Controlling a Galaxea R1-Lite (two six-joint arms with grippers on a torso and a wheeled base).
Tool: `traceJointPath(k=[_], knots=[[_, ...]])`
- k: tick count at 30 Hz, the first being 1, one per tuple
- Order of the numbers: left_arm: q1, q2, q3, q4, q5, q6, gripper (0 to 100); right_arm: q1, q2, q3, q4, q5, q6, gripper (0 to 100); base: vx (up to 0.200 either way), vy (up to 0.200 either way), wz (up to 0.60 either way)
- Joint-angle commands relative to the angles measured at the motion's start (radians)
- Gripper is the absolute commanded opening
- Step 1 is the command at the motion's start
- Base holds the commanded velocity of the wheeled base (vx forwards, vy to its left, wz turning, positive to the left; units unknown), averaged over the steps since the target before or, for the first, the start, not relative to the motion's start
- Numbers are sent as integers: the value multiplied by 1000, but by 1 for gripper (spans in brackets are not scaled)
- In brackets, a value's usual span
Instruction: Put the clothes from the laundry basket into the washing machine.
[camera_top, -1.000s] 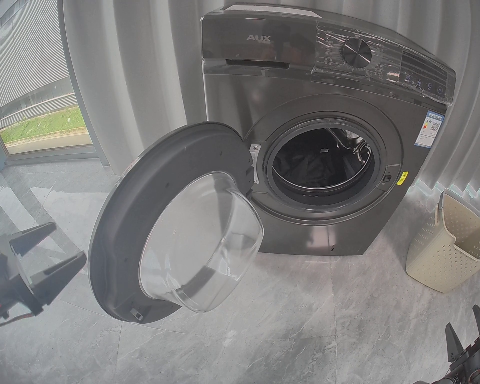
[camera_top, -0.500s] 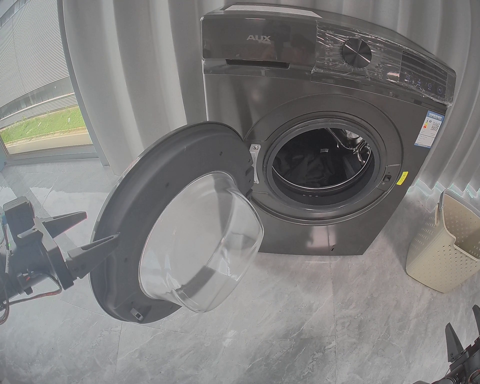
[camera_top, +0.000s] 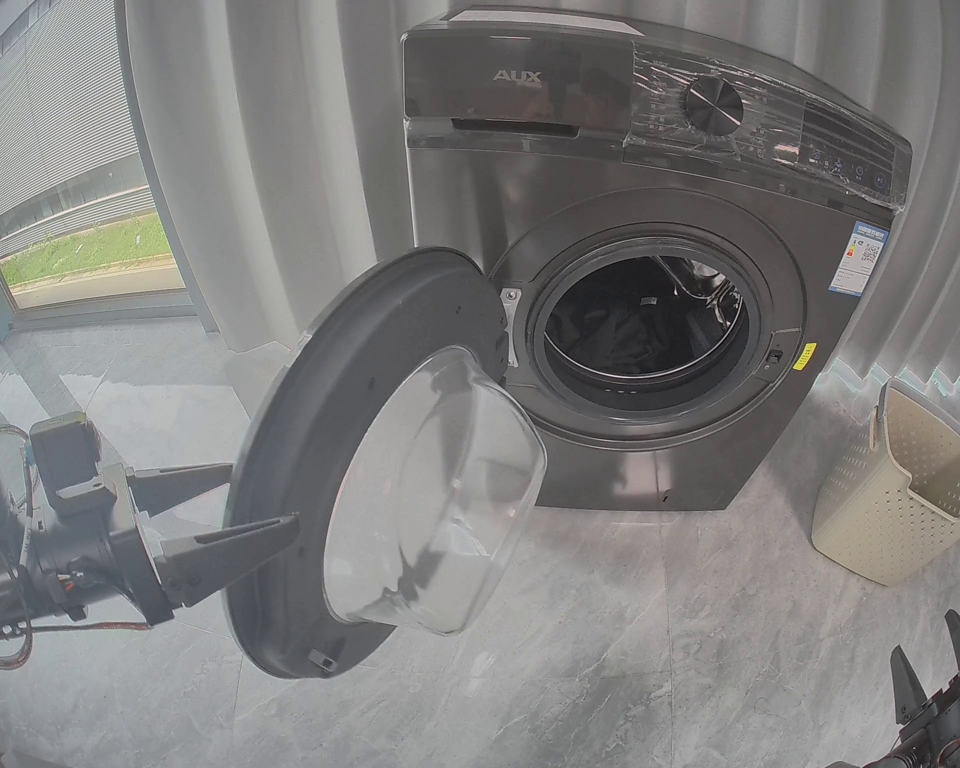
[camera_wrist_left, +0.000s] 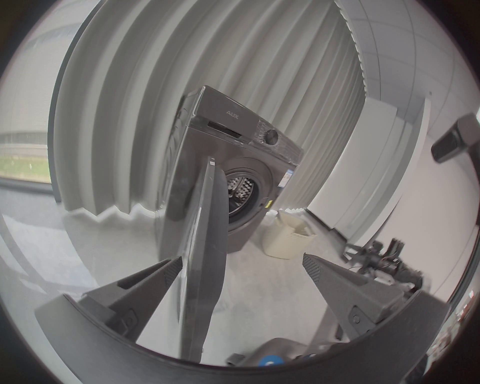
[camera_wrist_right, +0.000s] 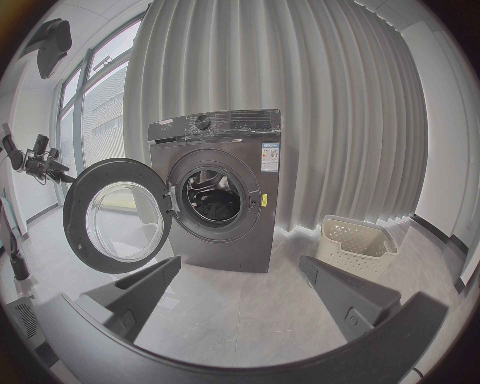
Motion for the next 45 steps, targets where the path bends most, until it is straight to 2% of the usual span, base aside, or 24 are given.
traceJointPath(k=[1,4,5,6,7,8,11,14,17,25,28,30,31,32,33,34,35,37,45], knots=[[-81,-41,-1,-2,5,-60,100,0,-13,18,-1,0,0,100,0,0,0],[-62,-43,2,-2,22,-46,100,0,-13,18,-1,-1,0,100,0,0,0],[-28,-41,7,-2,40,-11,100,0,-15,18,-1,-1,0,100,0,0,0],[-15,-41,9,0,43,8,100,0,-13,18,-1,-1,0,100,0,0,0],[11,-35,12,3,48,45,100,0,-13,18,-1,0,0,100,0,0,0],[33,-27,18,1,51,68,100,0,-13,18,-1,0,0,100,0,0,0],[70,0,28,-2,57,88,100,0,-13,18,-1,0,0,100,0,0,0],[111,28,16,-5,72,88,100,0,-13,18,-1,-1,0,100,0,0,0],[159,56,13,-31,66,89,100,0,-13,18,-1,0,0,100,0,0,0],[153,154,21,-108,66,89,100,0,-13,18,-1,-1,0,100,0,0,0],[99,181,21,-132,65,88,100,0,-13,18,-1,0,0,100,0,0,0],[25,180,18,-160,65,72,100,0,-13,18,-1,-1,0,100,0,0,0],[25,180,18,-160,65,72,100,0,-13,18,-1,-1,0,100,0,0,0],[-68,172,16,-185,68,37,100,0,-13,18,-1,0,0,100,0,0,0],[-104,168,15,-194,74,16,100,0,-13,18,-1,-1,0,100,0,0,0],[-108,168,15,-195,74,13,100,0,-13,18,-1,0,0,100,0,0,0],[-151,160,15,-206,88,-17,100,0,-13,18,-1,0,0,100,0,0,0],[-162,160,13,-211,104,-23,100,0,-13,18,-1,-1,0,100,0,0,0],[-162,158,24,-232,106,-21,100,0,-13,18,-1,0,0,100,0,0,0]])
